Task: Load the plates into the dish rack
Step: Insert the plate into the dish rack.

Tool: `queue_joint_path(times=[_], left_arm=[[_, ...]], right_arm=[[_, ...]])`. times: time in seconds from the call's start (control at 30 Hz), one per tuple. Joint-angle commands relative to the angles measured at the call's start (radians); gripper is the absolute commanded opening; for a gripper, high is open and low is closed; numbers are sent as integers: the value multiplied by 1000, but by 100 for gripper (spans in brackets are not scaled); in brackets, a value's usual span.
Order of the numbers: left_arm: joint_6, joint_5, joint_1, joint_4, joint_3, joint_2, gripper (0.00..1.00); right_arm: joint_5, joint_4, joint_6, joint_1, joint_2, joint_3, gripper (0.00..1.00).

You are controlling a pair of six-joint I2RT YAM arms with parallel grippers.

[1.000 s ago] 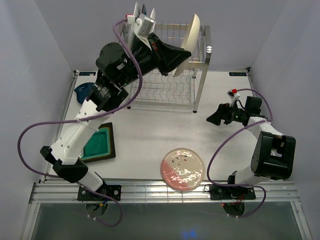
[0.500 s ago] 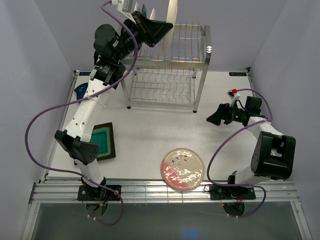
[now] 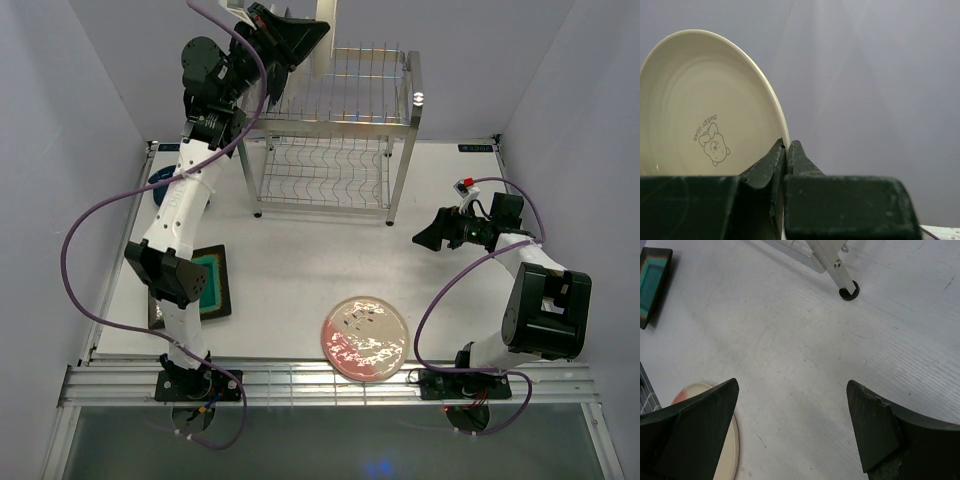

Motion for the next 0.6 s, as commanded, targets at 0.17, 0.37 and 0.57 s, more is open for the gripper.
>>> queue_joint_path(times=[0.17, 0.37, 0.57], left_arm=[[0, 37, 41, 24, 8, 34, 0], [77, 21, 50, -19, -39, 22, 0], [74, 20, 71, -13, -107, 13, 0]], right_arm=[[-28, -2, -5, -10, -4, 38, 94], [-32, -5, -5, -12, -3, 38, 94], [-32, -5, -6, -12, -3, 40, 94]])
